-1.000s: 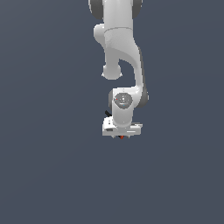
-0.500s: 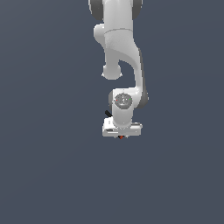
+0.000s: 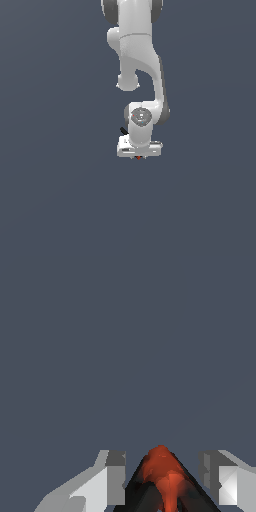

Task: Pick up the object and move it to a goal position.

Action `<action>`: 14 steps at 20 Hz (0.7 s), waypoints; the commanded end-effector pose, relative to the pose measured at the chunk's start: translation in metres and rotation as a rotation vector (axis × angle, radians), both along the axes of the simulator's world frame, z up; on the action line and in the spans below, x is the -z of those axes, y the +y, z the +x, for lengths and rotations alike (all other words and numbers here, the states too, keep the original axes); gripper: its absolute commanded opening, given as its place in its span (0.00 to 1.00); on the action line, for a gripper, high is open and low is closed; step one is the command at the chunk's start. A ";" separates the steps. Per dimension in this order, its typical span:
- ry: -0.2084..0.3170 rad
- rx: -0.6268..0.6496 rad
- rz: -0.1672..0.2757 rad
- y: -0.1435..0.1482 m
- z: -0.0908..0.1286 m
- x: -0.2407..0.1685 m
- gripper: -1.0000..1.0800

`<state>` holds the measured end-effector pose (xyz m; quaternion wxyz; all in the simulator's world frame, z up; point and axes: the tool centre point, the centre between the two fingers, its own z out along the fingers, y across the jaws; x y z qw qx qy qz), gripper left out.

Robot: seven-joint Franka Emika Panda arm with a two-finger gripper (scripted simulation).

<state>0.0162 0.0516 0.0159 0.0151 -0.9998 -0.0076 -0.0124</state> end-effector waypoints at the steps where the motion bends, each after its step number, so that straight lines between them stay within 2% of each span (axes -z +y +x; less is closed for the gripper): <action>1: -0.003 0.000 0.000 0.001 0.006 -0.002 0.00; 7: -0.003 0.000 0.000 0.003 0.026 -0.004 0.00; 14: -0.003 0.000 0.000 0.006 0.059 -0.008 0.00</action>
